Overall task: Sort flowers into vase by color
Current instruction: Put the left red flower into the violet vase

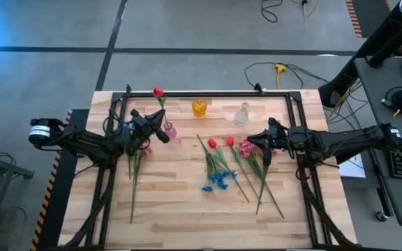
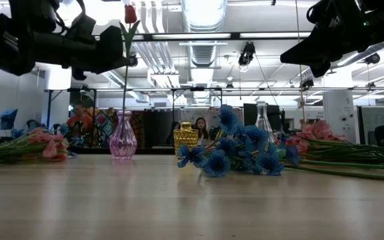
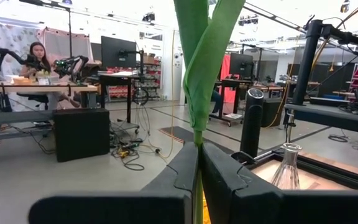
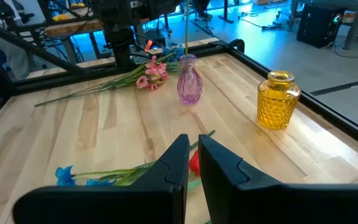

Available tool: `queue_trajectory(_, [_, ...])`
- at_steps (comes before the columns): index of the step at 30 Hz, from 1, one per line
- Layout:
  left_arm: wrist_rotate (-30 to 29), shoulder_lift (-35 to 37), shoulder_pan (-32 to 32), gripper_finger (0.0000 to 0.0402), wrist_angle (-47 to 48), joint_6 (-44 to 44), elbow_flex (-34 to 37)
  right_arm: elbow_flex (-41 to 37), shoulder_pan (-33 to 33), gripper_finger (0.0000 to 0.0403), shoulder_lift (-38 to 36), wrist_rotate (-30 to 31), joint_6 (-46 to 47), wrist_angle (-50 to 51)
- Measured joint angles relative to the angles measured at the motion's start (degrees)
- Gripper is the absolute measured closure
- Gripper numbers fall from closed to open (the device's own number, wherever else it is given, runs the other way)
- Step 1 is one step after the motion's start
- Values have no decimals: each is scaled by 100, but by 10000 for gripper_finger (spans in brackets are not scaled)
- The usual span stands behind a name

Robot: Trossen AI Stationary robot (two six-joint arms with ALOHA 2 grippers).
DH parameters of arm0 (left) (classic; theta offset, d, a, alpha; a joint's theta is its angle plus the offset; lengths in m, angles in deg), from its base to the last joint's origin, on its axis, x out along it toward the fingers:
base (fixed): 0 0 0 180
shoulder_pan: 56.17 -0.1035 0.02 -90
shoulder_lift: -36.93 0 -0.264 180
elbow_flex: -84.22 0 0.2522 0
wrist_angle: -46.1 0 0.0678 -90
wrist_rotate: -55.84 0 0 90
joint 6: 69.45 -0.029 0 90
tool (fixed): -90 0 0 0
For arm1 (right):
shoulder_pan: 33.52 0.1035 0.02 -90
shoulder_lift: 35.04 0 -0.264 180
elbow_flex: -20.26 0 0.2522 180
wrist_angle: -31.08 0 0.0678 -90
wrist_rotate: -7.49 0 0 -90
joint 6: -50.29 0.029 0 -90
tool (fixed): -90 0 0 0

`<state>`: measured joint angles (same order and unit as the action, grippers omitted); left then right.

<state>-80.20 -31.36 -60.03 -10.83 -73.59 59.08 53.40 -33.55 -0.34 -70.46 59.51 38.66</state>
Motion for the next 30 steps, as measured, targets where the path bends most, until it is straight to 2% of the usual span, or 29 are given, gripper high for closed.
queue_trajectory(30, [111, 0, -11, 401, 26, -88, 28, 0, 0, 374, 0, 2, -31, -2])
